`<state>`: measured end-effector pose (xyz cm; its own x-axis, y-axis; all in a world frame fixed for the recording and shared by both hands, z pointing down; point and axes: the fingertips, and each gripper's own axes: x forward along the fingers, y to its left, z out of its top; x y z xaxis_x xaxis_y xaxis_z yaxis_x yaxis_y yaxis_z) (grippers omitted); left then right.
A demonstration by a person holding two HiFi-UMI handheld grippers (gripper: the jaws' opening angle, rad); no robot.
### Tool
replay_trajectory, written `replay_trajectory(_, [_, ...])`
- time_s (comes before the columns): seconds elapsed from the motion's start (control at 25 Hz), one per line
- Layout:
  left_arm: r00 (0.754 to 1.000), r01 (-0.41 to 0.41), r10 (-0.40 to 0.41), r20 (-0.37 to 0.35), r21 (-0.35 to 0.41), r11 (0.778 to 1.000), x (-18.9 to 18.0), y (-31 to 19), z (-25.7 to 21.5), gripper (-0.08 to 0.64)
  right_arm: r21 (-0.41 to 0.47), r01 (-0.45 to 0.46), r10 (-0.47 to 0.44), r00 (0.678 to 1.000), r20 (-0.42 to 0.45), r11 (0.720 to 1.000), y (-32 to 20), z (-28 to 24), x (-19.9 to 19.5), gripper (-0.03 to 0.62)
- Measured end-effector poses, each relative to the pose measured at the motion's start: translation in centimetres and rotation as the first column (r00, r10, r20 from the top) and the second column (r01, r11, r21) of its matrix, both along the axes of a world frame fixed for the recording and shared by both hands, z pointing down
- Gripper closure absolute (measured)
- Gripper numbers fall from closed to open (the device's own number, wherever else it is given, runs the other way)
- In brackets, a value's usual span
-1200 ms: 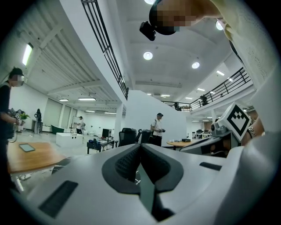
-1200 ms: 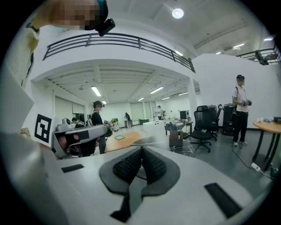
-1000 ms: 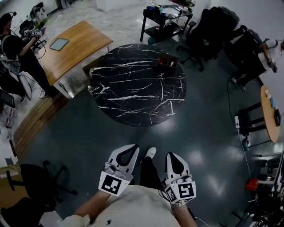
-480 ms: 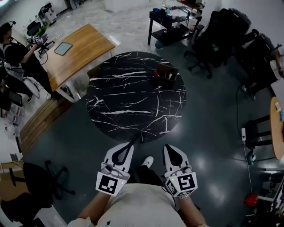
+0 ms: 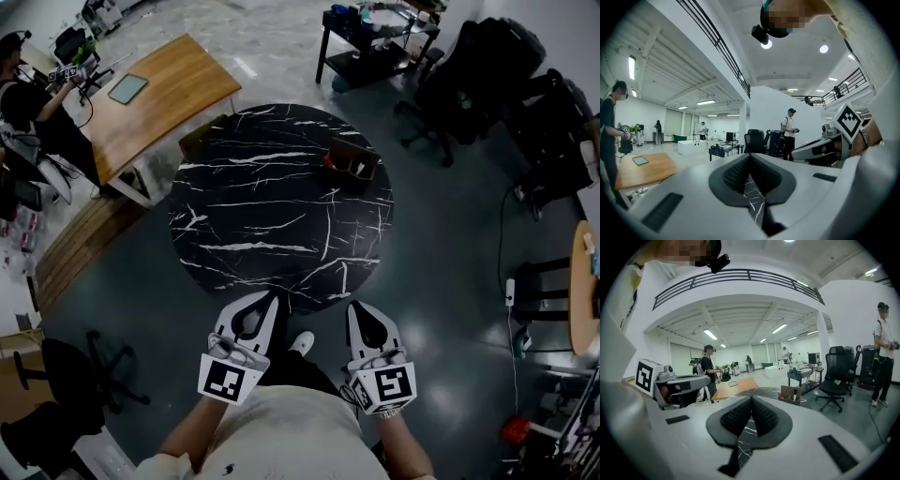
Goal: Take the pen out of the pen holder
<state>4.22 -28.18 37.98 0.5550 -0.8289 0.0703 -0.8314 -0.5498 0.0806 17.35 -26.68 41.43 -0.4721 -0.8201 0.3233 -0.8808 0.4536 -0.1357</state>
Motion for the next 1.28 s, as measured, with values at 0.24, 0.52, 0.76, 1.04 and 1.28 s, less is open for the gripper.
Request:
replay_trajectory(0.24, [0.997, -0.065, 0.064, -0.032, -0.036, 0.997, 0.8, -7.4, 1.8, 0.548, -0.014, -0.05, 0.049, 0.998, -0.048, 0.999, -7.7, 0.9, 0.1, 0.574])
replay_trajectory(0.52, [0.952, -0.232, 0.236, 0.196, -0.043, 0.972, 0.8, -16.1, 5.4, 0.548, -0.03, -0.022, 0.018, 0.993, -0.113, 0.999, -20.0, 4.9, -0.9, 0.574])
replay_trajectory(0.76, [0.952, -0.234, 0.246, 0.181, -0.087, 0.968, -0.1, -21.8, 9.1, 0.548, -0.095, -0.024, 0.007, 0.986, -0.168, 0.995, -28.2, 9.5, -1.8, 0.574])
replay_trajectory(1.04, [0.991, -0.134, 0.136, 0.001, -0.157, 0.978, -1.2, -26.7, 11.4, 0.548, -0.16, -0.012, -0.043, 0.94, -0.337, 0.987, -35.7, 16.1, -2.5, 0.572])
replay_trajectory(1.28, [0.984, -0.161, 0.171, 0.041, -0.188, 0.969, -1.5, -28.8, 12.6, 0.548, -0.233, -0.033, -0.069, 0.906, -0.418, 0.972, -39.5, 20.8, -2.9, 0.483])
